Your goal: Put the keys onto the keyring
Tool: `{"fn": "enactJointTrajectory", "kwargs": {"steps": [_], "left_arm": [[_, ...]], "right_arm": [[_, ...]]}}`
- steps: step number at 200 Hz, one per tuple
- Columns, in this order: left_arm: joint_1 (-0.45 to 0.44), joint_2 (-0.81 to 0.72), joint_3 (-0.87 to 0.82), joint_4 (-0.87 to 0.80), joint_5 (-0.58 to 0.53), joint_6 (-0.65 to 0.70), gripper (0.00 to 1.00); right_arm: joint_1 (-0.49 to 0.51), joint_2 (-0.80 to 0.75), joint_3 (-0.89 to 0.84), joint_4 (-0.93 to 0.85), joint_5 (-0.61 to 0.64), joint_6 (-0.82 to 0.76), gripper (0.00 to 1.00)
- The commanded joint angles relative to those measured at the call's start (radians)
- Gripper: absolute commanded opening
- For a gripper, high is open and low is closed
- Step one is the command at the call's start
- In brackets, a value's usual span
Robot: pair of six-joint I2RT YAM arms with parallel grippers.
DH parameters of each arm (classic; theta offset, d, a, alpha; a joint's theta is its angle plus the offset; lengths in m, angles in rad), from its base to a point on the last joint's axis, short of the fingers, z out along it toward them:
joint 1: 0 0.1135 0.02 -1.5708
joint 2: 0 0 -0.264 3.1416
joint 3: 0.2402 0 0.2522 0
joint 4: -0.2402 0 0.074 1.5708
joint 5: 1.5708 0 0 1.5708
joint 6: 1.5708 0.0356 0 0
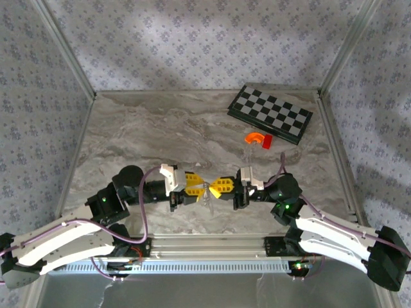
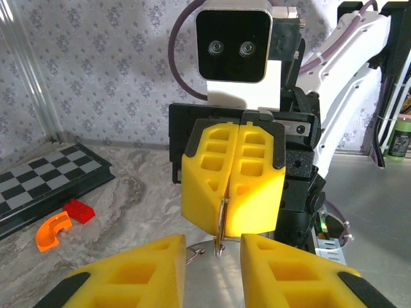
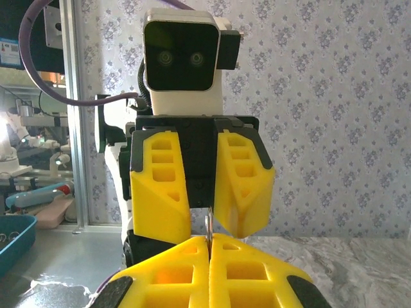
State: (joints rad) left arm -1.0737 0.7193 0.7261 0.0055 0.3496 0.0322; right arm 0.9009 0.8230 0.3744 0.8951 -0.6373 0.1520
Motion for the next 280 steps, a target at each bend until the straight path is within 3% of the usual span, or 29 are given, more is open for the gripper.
{"fn": "enactJointTrajectory", "kwargs": {"steps": [1,34,108,129,158,194,221,246,280], "left_arm": [[-0.007,0.005,0.003,0.06,0.042,-0.012,0.28],[-0.006,0.012,0.003,0.067,0.059,-0.017,0.25],[-0.007,0.034,0.018,0.077,0.074,-0.022,0.0],[-0.006,0.039,0.026,0.062,0.063,-0.016,0.0],[-0.007,0.035,0.037,0.011,0.026,0.004,0.0],[-0.006,0.066,0.09,-0.112,-0.004,0.047,0.0],[-0.007,0.093,0.11,-0.147,-0.012,0.059,0.0],[-0.006,0.106,0.115,-0.158,-0.023,0.068,0.0],[-0.007,0.115,0.119,-0.158,-0.023,0.075,0.0]], "right_arm": [[-0.003,0.001,-0.003,0.074,-0.015,0.024,0.0],[-0.004,0.002,-0.003,0.08,-0.015,0.029,0.0],[-0.003,-0.001,-0.008,0.064,-0.003,0.028,0.0],[-0.004,-0.025,-0.007,0.002,0.022,-0.005,0.0],[-0.004,-0.099,-0.001,-0.171,0.097,-0.087,0.18],[0.033,-0.156,0.079,-0.493,0.206,-0.268,0.2],[0.051,-0.165,0.078,-0.52,0.221,-0.301,0.22],[0.057,-0.164,0.074,-0.534,0.231,-0.307,0.36],[0.062,-0.163,0.077,-0.548,0.243,-0.319,0.35]]}}
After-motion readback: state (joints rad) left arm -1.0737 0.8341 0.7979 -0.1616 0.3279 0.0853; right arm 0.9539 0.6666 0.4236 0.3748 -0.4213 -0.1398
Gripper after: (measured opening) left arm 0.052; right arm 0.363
